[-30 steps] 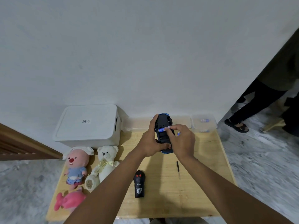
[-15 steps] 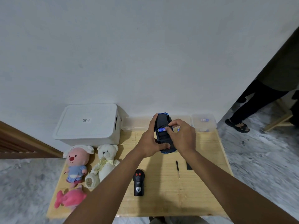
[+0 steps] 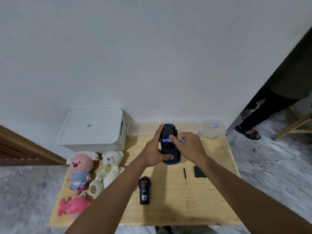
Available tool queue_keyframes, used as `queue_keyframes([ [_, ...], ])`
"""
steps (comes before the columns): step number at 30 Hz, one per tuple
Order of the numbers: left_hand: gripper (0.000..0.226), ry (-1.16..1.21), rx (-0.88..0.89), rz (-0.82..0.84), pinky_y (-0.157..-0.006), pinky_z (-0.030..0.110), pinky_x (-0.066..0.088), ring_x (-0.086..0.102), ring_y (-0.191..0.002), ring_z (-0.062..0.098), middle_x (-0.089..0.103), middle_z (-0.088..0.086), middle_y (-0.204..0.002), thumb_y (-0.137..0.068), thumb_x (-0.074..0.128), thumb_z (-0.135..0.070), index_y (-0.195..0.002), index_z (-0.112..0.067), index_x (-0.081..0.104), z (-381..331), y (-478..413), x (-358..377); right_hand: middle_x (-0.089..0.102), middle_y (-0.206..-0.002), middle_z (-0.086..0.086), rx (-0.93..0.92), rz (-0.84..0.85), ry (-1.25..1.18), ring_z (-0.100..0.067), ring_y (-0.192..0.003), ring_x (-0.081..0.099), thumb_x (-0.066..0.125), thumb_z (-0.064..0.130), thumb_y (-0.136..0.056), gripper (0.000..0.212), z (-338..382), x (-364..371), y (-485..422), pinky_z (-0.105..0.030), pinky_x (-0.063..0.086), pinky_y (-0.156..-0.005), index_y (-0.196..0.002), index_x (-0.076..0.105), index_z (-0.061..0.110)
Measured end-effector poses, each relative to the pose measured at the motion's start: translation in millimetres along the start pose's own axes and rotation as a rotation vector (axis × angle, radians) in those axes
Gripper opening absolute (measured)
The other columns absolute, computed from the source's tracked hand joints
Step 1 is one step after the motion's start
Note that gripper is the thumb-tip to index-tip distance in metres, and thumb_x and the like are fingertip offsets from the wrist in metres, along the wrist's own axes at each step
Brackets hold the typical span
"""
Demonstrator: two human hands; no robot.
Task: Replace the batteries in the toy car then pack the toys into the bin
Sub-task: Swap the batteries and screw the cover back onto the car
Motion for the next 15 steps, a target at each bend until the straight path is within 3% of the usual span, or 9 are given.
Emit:
queue_keyframes([
  [2, 0.129, -0.002, -0.014, 0.026, -0.085, 0.032, 0.062, 0.071, -0.105, 0.017, 0.057, -0.005, -0.139, -0.076, 0.087, -0.008, -0.159, -0.05, -0.002, 6, 3, 3, 0.049, -0.059, -0.001, 0.121, 0.134, -0.072, -0.015, -0.056, 0.049, 0.065, 0.047, -0.092, 0.053, -2, 5, 0, -0.031, 0.043, -0.059, -0.059, 0.044, 0.012],
  [4, 0.129, 0.0, -0.022, 0.044, -0.082, 0.029, 0.062, 0.071, -0.105, 0.015, 0.059, -0.006, -0.136, -0.076, 0.086, -0.005, -0.159, -0.049, -0.001, 10, 5, 5, 0.038, -0.058, 0.003, 0.235, 0.268, -0.155, -0.013, -0.048, 0.036, 0.063, 0.038, -0.093, 0.043, -4, 9, 2, -0.025, 0.034, -0.048, -0.065, 0.041, 0.014],
  [8, 0.128, -0.005, -0.019, 0.046, -0.086, 0.036, 0.063, 0.067, -0.113, 0.015, 0.06, -0.007, -0.135, -0.075, 0.086, -0.005, -0.158, -0.052, 0.0, 12, 8, 6, 0.041, -0.078, -0.004, 0.402, 0.476, -0.271, -0.016, -0.059, 0.032, 0.048, 0.021, -0.09, 0.013, -6, 17, 8, -0.025, 0.026, -0.049, -0.084, 0.055, 0.013],
  [11, 0.129, 0.006, -0.035, 0.048, -0.081, 0.033, 0.063, 0.071, -0.104, 0.018, 0.058, -0.007, -0.135, -0.075, 0.086, -0.005, -0.158, -0.051, 0.0, 13, 9, 7, 0.049, -0.085, -0.004, 0.378, 0.522, -0.265, -0.018, -0.067, 0.041, 0.044, 0.013, -0.093, 0.022, -2, 19, 6, -0.026, 0.031, -0.051, -0.099, 0.066, 0.012],
  [15, 0.128, 0.031, -0.059, 0.05, -0.077, 0.033, 0.064, 0.073, -0.1, 0.021, 0.057, -0.011, -0.132, -0.076, 0.086, -0.005, -0.159, -0.05, -0.001, 15, 10, 8, 0.065, -0.097, -0.001, 0.239, 0.538, -0.246, -0.013, -0.075, 0.058, 0.051, 0.011, -0.1, 0.027, 4, 20, 2, -0.024, 0.04, -0.051, -0.113, 0.071, 0.023],
])
Point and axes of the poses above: each hand's wrist, its own y-axis away from the middle knuckle, its own x-axis out of the palm, z = x × y, the point moved 8 cm from there along -y, towards the middle knuckle
